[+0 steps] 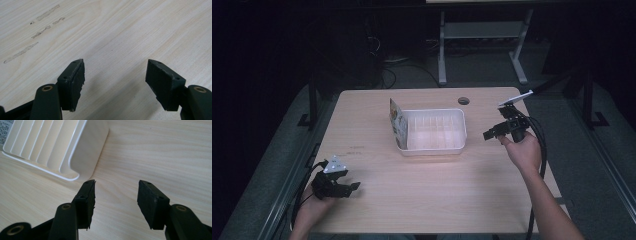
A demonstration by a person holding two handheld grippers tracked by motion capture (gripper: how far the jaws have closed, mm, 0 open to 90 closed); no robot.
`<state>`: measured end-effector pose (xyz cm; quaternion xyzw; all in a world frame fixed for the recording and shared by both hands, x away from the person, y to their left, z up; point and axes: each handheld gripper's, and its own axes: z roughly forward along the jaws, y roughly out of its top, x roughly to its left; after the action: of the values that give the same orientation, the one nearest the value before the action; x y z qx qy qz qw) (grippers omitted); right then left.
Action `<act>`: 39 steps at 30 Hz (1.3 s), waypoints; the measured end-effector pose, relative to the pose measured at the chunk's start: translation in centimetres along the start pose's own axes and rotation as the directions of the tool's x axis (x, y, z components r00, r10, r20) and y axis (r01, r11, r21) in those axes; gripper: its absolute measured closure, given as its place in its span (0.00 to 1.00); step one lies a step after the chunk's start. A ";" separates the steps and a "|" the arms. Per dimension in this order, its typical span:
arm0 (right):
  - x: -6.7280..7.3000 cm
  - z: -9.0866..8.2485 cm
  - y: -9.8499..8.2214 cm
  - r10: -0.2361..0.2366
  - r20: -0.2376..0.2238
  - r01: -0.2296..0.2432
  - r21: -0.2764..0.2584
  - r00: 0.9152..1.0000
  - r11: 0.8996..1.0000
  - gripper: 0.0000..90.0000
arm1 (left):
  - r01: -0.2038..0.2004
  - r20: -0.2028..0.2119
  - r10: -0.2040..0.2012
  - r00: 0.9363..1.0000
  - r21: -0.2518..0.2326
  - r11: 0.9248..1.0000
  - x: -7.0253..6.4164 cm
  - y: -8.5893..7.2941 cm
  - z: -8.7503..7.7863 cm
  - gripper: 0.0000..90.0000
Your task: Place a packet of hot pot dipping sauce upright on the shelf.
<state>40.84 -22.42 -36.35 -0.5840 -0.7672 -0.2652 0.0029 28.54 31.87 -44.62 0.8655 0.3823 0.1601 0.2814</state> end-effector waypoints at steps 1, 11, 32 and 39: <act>-0.1 0.0 -0.2 0.003 -0.003 -0.003 -0.003 1.000 1.000 0.52 | 0.000 0.000 0.000 1.000 0.000 1.000 0.0 0.0 0.0 0.35; -1.2 -0.1 -1.9 0.012 -0.012 -0.012 -0.011 1.000 1.000 0.50 | 0.001 -0.003 -0.001 1.000 0.000 1.000 0.0 0.0 0.1 0.33; -3.5 0.2 -5.6 0.046 -0.025 -0.046 -0.020 0.999 0.999 0.47 | -0.006 -0.008 0.006 1.000 0.006 1.000 -0.3 0.1 0.3 0.30; -3.9 0.5 -6.6 0.047 -0.030 -0.047 -0.020 0.998 0.999 0.47 | -0.006 -0.012 0.006 1.000 0.006 1.000 -0.3 0.1 0.3 0.30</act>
<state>36.33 -26.88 -40.71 -0.5977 -0.7505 -0.2815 0.0147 28.55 31.50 -44.83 0.8665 0.3819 0.1648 0.2760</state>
